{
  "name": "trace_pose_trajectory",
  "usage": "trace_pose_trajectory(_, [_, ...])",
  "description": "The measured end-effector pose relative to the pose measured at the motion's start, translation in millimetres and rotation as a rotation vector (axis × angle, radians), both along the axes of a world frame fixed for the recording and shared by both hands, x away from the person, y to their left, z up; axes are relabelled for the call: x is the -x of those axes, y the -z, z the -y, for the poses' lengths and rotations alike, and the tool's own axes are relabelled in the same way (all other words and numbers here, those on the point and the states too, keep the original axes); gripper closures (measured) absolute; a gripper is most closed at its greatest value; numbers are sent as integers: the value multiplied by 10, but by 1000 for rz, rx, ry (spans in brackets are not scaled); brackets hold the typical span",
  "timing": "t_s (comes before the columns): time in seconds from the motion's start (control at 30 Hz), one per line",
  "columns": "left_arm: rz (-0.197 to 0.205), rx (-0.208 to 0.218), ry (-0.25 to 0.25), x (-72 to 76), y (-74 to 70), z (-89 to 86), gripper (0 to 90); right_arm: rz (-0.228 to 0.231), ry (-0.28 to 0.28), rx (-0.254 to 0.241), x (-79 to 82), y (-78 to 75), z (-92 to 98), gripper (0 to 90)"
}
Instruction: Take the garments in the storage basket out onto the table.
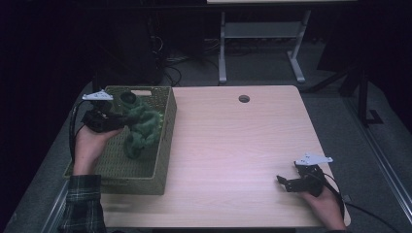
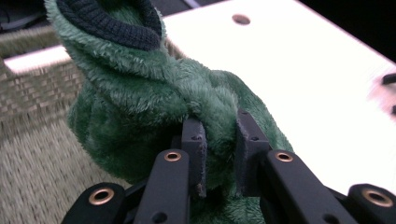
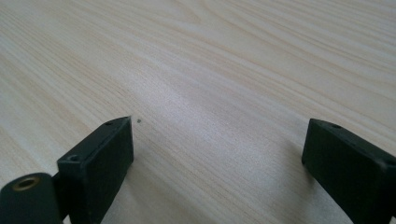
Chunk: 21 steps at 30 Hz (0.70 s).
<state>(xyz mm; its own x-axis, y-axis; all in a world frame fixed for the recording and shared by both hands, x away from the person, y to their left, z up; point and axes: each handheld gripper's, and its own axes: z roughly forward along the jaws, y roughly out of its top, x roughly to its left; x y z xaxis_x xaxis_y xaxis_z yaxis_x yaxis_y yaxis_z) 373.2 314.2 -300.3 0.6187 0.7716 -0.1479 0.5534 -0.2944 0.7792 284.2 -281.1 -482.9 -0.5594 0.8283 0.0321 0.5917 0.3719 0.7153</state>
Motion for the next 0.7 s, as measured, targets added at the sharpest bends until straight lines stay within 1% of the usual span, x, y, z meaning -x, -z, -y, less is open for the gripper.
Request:
trace_pose_trajectory(0.03, [14,10,4,5,-72,10,766,0,0,0,0,0,0,88])
trace_pose_trajectory(0.07, [14,10,4,5,-72,10,766,0,0,0,0,0,0,88])
trace_pose_trajectory(0.2, [47,28,18,18,-240,49,766,1,0,0,-1,0,0,87])
trace_pose_trajectory(0.33, [57,53,42,17,-358,115,766,1,0,0,-1,0,0,88])
trace_pose_trajectory(0.37, [61,60,46,16,-381,138,766,1,0,0,0,0,0,87])
trace_pose_trajectory(0.47, [73,81,77,15,-445,212,766,1,0,0,-1,0,0,87])
trace_pose_trajectory(0.5, [81,95,98,21,-489,275,766,1,-1,0,-1,0,0,87])
trace_pose_trajectory(0.53, [81,95,98,21,-489,275,767,1,-1,0,-1,0,0,87])
trace_pose_trajectory(0.57, [93,104,116,29,-530,347,766,1,0,-1,0,0,0,87])
trace_pose_trajectory(0.6, [93,104,116,29,-530,347,766,1,0,-1,0,0,0,87])
trace_pose_trajectory(0.63, [102,107,133,35,-563,427,766,2,-3,2,-2,0,2,88])
trace_pose_trajectory(0.67, [102,107,133,35,-563,427,766,2,-3,2,-2,0,2,88])
trace_pose_trajectory(0.7, [107,103,141,36,-579,469,766,1,-2,1,-1,0,2,88])
